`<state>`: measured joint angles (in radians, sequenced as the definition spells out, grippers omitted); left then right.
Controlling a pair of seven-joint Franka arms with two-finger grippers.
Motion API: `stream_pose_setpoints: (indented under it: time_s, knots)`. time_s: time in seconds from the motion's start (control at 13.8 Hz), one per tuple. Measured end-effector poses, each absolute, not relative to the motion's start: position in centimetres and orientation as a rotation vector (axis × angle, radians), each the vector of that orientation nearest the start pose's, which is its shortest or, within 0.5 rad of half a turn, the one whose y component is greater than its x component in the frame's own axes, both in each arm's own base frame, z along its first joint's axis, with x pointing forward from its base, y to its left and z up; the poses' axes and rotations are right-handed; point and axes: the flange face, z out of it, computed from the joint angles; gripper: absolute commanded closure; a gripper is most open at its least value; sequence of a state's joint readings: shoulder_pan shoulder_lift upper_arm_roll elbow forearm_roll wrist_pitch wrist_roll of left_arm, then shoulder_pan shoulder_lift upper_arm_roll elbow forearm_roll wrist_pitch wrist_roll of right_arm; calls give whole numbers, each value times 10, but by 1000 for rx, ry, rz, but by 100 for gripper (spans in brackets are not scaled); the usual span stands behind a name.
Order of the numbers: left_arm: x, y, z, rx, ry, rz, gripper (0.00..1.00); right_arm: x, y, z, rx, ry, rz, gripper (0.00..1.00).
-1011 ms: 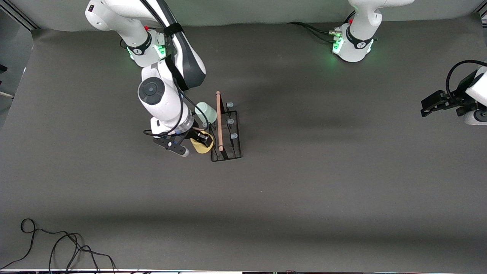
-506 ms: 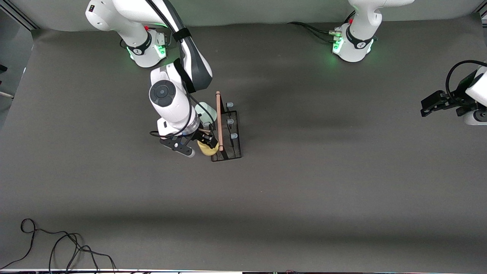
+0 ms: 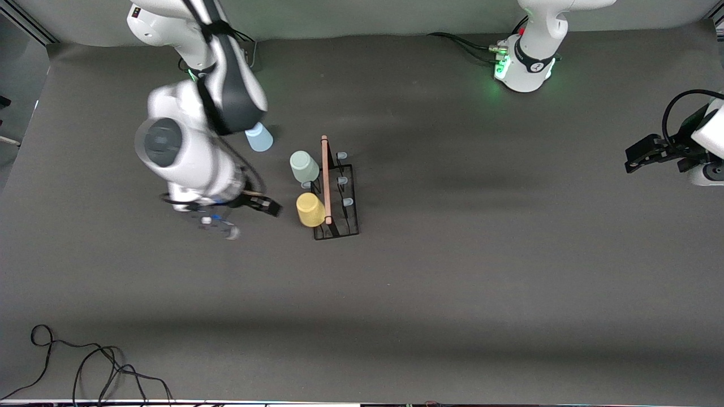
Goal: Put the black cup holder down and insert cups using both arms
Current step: 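Open the right gripper and withdraw it from the yellow cup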
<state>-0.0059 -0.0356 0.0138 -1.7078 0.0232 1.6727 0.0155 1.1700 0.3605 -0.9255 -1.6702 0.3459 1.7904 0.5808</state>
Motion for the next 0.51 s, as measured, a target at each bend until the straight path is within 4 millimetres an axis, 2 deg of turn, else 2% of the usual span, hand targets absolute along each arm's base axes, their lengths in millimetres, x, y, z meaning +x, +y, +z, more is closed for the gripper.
stream_pose_setpoints:
  time_s: [0.14,0.29,0.36,0.51]
  knots:
    - [550,7,588,-3119,16,1,0,580,196,510,-3100,571,194,0]
    - [550,6,588,-3119,18,1,0,583,152,556,-3100,519,179,0]
    - [550,6,588,-3119,18,1,0,582,128,573,-3099,490,176,0]
    - [550,6,588,-3119,18,1,0,579,80,592,-3100,426,177,0]
